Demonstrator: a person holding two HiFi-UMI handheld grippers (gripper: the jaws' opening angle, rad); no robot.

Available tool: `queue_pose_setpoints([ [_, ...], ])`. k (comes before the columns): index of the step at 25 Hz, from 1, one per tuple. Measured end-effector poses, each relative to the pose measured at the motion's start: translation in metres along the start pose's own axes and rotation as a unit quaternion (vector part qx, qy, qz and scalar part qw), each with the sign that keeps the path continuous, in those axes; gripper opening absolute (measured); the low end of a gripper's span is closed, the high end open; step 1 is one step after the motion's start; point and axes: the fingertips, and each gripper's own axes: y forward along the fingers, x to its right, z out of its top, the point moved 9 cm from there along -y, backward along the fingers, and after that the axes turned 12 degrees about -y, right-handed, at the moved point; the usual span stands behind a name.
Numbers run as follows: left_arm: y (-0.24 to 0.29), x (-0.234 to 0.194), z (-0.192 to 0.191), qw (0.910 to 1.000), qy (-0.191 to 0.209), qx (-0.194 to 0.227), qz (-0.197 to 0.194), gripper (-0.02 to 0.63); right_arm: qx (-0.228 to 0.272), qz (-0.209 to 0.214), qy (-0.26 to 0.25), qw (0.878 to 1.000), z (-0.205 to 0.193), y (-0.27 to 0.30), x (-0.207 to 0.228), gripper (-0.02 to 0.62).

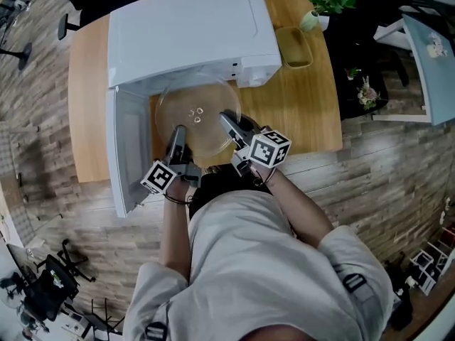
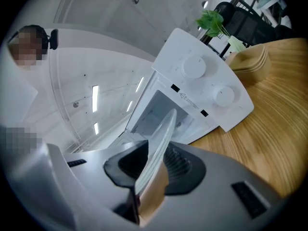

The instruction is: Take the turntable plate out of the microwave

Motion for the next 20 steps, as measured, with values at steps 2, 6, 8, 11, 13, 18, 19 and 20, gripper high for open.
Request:
queue_pose_setpoints([
  [2, -0.002, 0.005, 0.001, 0.9999, -0.003, -0.007, -0.010, 0.120, 0.009, -0.004, -0.002, 1.000, 0.003, -0.005, -0.007, 0.104],
  [6, -0.011, 0.014, 0.007, 0.9999, 0.002, -0.014, 0.001, 0.117, 0.028, -0.010, -0.004, 1.000, 0.007, -0.011, -0.022, 0.103],
  [8, -0.015, 0.019, 0.011, 0.9998, 0.009, -0.019, -0.006, 0.117, 0.033, -0.014, -0.008, 0.999, 0.007, -0.014, -0.030, 0.104],
  [11, -0.017, 0.022, 0.012, 0.9993, 0.000, -0.022, -0.029, 0.118, 0.038, -0.020, -0.027, 0.999, 0.013, -0.018, -0.043, 0.104],
  [13, -0.017, 0.023, 0.012, 0.9993, -0.007, -0.021, -0.031, 0.118, 0.044, -0.024, -0.035, 0.998, 0.016, -0.020, -0.047, 0.103],
  [18, -0.020, 0.035, 0.013, 0.9976, 0.016, -0.035, -0.058, 0.118, 0.054, -0.039, -0.025, 0.997, 0.013, -0.030, -0.056, 0.104],
  [19, -0.021, 0.037, 0.013, 0.9976, 0.016, -0.038, -0.056, 0.118, 0.056, -0.041, -0.024, 0.997, 0.013, -0.032, -0.058, 0.104],
  [20, -0.022, 0.038, 0.012, 0.9973, 0.016, -0.040, -0.059, 0.118, 0.057, -0.043, -0.024, 0.997, 0.013, -0.035, -0.059, 0.103],
])
